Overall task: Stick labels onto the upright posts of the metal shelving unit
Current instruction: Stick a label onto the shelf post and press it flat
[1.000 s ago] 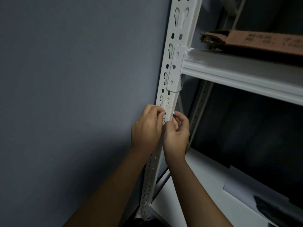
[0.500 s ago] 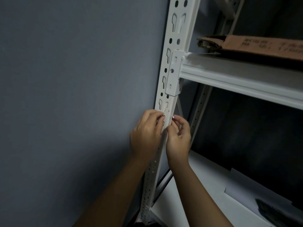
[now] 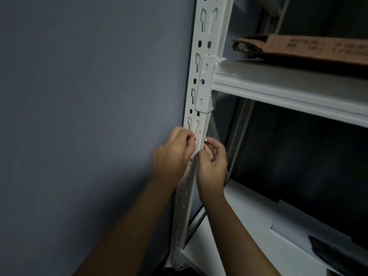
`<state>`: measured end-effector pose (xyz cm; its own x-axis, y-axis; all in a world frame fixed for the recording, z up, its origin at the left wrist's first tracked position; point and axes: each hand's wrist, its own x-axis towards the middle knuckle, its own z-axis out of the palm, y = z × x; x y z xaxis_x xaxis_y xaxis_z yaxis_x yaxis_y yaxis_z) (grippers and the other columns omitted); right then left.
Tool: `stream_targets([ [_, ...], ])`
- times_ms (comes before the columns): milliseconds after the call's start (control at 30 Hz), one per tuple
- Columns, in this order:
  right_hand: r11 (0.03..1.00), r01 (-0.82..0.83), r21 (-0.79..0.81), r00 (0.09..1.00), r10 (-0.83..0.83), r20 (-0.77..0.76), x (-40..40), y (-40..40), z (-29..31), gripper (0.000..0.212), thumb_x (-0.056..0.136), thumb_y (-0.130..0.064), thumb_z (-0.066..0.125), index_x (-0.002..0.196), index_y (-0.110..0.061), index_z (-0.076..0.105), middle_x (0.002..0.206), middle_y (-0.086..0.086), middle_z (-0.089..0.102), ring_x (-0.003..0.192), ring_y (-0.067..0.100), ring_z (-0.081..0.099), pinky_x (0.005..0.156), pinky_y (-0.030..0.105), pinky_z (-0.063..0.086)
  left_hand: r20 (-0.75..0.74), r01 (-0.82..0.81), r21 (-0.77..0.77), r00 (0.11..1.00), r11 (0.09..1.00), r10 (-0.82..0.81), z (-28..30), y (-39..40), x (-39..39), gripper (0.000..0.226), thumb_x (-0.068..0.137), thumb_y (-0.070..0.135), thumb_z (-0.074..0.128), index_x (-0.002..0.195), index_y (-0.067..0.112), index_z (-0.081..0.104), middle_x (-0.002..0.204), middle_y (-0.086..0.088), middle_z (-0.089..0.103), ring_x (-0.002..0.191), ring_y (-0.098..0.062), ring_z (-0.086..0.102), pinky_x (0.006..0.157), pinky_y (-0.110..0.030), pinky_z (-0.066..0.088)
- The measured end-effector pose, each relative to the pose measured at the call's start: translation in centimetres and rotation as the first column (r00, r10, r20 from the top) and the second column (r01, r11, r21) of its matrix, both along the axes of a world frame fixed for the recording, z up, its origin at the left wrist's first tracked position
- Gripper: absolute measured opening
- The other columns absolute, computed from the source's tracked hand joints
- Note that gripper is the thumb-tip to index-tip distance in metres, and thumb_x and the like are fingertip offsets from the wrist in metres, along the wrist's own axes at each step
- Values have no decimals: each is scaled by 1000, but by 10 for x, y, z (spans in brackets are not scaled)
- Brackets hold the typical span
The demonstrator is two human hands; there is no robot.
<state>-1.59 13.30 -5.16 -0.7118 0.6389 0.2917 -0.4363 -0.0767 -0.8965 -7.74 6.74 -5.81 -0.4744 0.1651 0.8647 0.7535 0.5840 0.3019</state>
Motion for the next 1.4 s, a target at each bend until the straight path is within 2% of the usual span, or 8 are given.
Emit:
stream_targets([
  [333,1000,17,2,1000,-18,25,-1,-2,1,28,91,11,46,115,-3,52,94,-7,64,79,-9,65,76,11,52,-211,-226,-70,955,972,207,5,5,-6,20,82,26,46,70,14,57,67,2,54,35,-11,42,39,-17,19],
  [633,999,16,37,998,-18,54,1,0,3,28,92,11,46,116,-2,51,92,-9,64,80,-12,64,73,8,49,-107,-145,-75,985,987,136,3,6,-6,13,82,25,56,74,14,56,70,1,55,37,-13,47,40,-16,22],
  [800,999,-4,43,998,1,65,4,1,2,29,92,10,46,117,-3,51,94,-9,64,80,-11,65,71,8,49,-21,-93,-98,996,991,91,3,3,1,24,84,33,41,76,15,55,71,2,54,38,-12,47,41,-9,5],
  [933,999,-29,39,998,27,63,5,2,3,33,90,14,41,118,0,49,95,-7,64,79,-11,65,69,7,48,5,-48,-100,999,994,49,0,1,5,24,83,32,42,75,14,56,70,1,55,37,-13,47,40,-9,5],
  [1067,998,-44,47,997,41,67,6,3,2,34,90,16,38,117,0,48,94,-6,64,79,-10,66,70,8,49,24,-75,-105,997,992,78,-13,-5,9,23,83,31,43,73,15,57,69,2,56,39,-15,50,40,-16,22],
  [1167,998,-45,34,998,44,49,9,5,2,25,94,10,43,115,1,51,93,-5,65,78,-9,66,69,7,49,192,36,-62,981,997,-23,-17,-15,16,16,87,26,49,82,13,57,79,2,56,51,-18,55,45,-24,37],
  [1233,998,16,53,999,-18,32,12,5,1,19,95,4,50,113,2,56,91,-5,65,77,-10,65,70,7,49,374,105,43,921,994,-113,-13,-21,22,4,87,20,57,86,17,56,85,7,55,61,-16,55,57,-30,43],
  [1400,971,96,219,992,-111,53,33,-7,-7,16,92,-5,60,88,-18,68,91,-3,68,82,-7,62,75,9,47,533,282,350,724,893,-438,5,-29,36,15,87,17,58,80,30,53,76,3,61,59,-16,62,64,-39,54],
])
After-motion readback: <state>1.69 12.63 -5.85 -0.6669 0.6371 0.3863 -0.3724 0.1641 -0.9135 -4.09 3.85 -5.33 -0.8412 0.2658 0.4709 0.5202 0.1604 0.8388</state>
